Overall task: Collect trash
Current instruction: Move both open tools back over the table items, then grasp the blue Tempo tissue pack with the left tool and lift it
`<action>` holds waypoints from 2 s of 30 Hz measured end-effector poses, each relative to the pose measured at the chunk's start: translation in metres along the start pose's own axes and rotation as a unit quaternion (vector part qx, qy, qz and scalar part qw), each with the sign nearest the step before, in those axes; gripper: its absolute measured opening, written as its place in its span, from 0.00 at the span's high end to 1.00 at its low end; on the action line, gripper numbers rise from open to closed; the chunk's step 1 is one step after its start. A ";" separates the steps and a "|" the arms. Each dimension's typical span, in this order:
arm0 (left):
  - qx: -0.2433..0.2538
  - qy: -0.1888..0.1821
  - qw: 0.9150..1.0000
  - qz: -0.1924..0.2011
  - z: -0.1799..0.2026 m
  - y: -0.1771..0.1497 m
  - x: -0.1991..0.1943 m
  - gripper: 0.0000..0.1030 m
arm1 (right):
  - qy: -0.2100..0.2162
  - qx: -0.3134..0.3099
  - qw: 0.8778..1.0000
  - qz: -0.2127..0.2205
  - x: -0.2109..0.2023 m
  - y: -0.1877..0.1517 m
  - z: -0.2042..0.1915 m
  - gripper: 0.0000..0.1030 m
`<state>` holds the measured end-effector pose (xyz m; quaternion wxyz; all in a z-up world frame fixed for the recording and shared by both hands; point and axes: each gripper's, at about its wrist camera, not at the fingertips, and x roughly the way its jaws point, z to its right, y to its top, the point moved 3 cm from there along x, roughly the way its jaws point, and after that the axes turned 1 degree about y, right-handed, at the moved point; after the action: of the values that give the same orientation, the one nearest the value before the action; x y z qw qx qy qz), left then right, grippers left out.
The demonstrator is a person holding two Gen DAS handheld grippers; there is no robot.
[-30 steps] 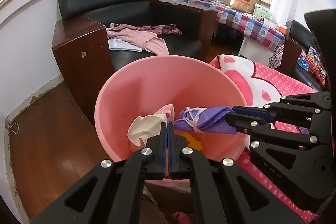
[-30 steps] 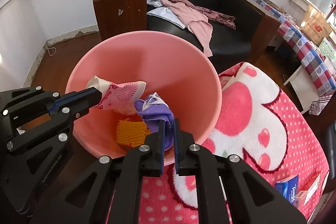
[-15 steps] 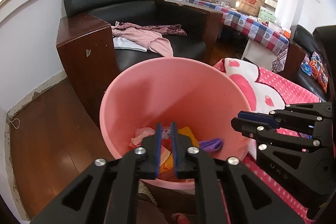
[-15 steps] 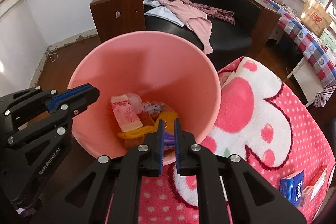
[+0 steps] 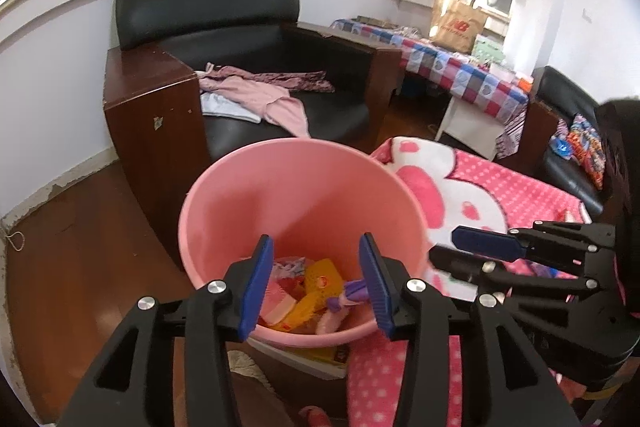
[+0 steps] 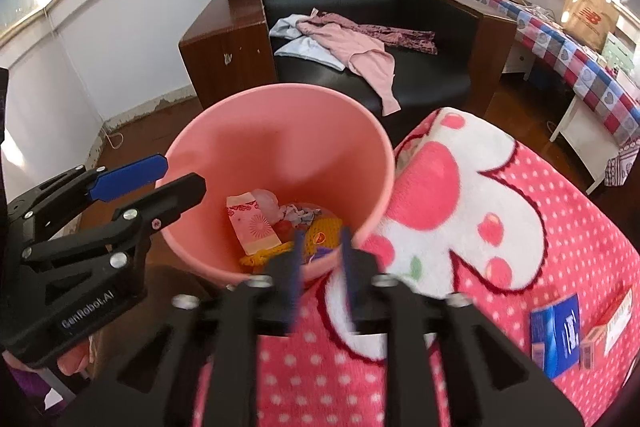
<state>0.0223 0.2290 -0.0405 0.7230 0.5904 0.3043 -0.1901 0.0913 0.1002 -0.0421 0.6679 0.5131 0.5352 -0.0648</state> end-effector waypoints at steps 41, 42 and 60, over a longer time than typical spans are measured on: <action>-0.040 -0.135 0.963 -0.229 0.277 -0.022 0.098 0.46 | -0.160 0.286 0.942 0.072 -0.141 -0.200 0.230 0.65; -0.047 -0.129 0.962 -0.236 0.280 -0.022 0.103 0.46 | -0.159 0.291 0.941 0.075 -0.142 -0.203 0.234 0.65; -0.056 -0.071 0.962 -0.259 0.315 -0.029 0.142 0.44 | -0.146 0.316 0.934 0.076 -0.137 -0.214 0.253 0.65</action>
<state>0.1772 -0.0712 -0.1187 0.7010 0.4344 0.4048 -0.3950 0.0620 -0.2540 -0.0919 0.5449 0.7219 0.3427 -0.2539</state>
